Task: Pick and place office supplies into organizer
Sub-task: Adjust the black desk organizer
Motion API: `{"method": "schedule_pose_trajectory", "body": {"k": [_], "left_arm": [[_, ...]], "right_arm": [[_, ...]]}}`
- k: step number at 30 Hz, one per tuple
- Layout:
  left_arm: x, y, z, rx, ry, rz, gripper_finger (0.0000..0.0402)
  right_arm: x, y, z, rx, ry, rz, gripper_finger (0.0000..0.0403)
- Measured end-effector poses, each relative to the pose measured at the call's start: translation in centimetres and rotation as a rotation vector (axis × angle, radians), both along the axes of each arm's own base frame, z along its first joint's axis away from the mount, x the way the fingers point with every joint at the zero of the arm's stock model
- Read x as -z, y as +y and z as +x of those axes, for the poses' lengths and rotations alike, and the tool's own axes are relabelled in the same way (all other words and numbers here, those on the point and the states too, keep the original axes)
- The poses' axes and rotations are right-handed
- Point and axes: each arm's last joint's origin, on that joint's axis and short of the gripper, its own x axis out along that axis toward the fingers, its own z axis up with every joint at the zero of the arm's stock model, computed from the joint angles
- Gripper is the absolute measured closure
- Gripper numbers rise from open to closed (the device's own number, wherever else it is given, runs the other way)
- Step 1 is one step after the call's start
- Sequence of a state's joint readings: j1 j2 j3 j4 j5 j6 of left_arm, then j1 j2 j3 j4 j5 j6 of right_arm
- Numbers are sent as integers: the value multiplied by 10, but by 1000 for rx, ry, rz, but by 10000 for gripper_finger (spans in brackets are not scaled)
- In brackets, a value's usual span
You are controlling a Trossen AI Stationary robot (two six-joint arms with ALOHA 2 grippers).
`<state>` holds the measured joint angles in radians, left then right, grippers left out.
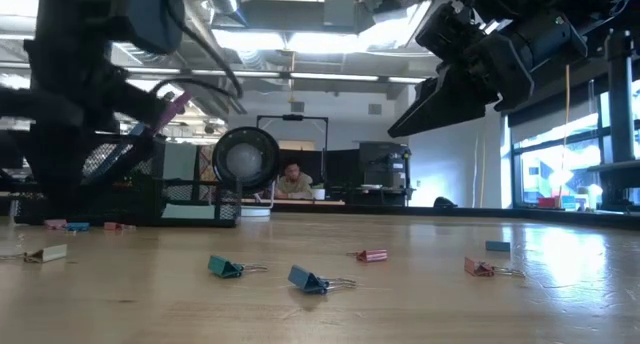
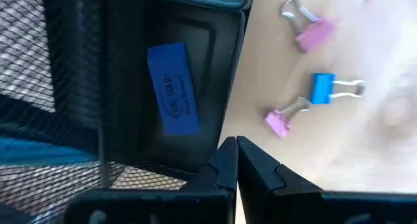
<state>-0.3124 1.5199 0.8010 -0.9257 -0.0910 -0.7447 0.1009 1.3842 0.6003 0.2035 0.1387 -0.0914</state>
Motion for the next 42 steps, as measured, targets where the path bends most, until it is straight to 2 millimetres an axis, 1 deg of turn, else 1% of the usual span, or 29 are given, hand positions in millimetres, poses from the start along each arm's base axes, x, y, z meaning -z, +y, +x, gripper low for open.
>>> {"method": "schedule_pose_trajectory", "body": {"k": [6, 12, 25, 36, 40, 42], "left_arm": [[6, 5, 3, 18, 33, 37, 400], [5, 10, 3, 10, 17, 73, 399], [4, 21, 1, -28, 63, 113, 400], [4, 22, -1, -34, 79, 119, 399], [3, 20, 0, 25, 75, 112, 400], [-2, 18, 0, 42, 52, 109, 400]], "right_arm": [[0, 0, 0, 0, 4, 0, 193], [0, 0, 0, 0, 5, 0, 193], [0, 0, 0, 1, 6, 1, 193], [1, 0, 0, 1, 6, 1, 193], [1, 0, 0, 1, 6, 2, 193], [1, 0, 0, 1, 6, 2, 193]]}}
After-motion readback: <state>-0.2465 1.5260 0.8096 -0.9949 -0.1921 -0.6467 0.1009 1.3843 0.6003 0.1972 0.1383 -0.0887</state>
